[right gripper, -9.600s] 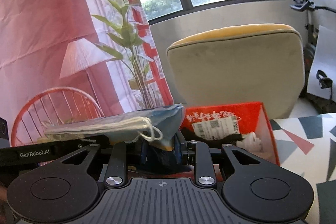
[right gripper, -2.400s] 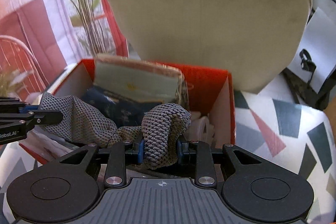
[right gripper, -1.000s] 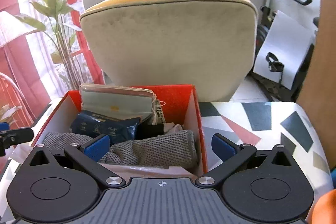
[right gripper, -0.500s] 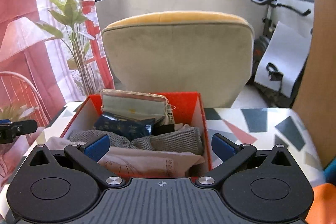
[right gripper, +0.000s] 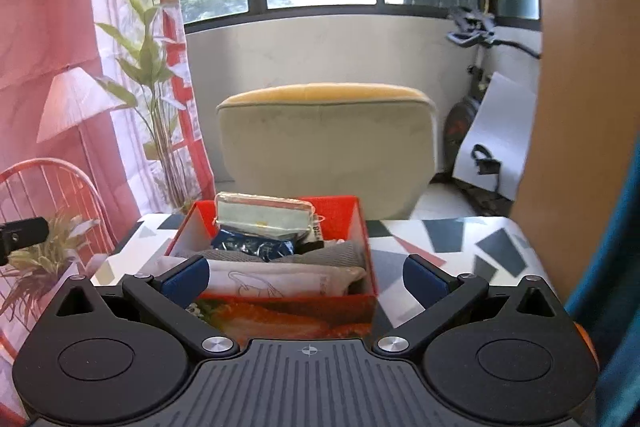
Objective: Organize soft objects
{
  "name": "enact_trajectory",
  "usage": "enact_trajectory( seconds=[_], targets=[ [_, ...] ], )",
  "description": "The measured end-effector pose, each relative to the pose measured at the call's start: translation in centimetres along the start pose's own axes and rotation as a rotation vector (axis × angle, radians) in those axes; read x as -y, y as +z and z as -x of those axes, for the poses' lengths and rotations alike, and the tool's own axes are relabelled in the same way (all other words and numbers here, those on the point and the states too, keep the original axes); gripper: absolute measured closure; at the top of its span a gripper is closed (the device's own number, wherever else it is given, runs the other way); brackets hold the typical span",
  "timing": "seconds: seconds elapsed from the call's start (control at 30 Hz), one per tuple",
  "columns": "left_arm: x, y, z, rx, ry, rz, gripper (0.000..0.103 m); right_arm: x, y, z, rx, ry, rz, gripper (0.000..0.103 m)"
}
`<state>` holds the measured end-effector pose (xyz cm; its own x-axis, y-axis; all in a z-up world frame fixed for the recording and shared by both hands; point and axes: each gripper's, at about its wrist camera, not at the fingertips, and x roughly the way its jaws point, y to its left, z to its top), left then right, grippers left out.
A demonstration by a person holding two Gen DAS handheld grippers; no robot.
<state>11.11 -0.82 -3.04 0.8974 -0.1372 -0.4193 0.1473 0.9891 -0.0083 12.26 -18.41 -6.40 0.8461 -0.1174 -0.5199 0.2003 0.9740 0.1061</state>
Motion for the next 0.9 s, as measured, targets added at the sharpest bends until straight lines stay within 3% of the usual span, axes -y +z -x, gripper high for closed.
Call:
enact_trajectory(
  seconds=[0.23,0.47,0.6,0.9],
  targets=[
    [0.5,0.1,7.6,0.100,-0.005,-0.021,0.000,-1.1,-0.2,9.2,0.151,-0.014,0.045,0.000],
    [0.5,0.8,14.2,0.191,0.011,-0.019,0.000,-1.3,-0.3,16.0,0.219,-0.015,0.045,0.000],
    [0.6,1.3,16.0,0.231,0.004,-0.003,0.000,-1.0,0.3,18.2,0.246,-0.023,0.053,0.000],
    [1.0,1.0,15.7,0.204,-0.012,-0.002,0.000,-0.2,0.2,19.4,0.250,-0.058,0.053,0.000]
  ],
)
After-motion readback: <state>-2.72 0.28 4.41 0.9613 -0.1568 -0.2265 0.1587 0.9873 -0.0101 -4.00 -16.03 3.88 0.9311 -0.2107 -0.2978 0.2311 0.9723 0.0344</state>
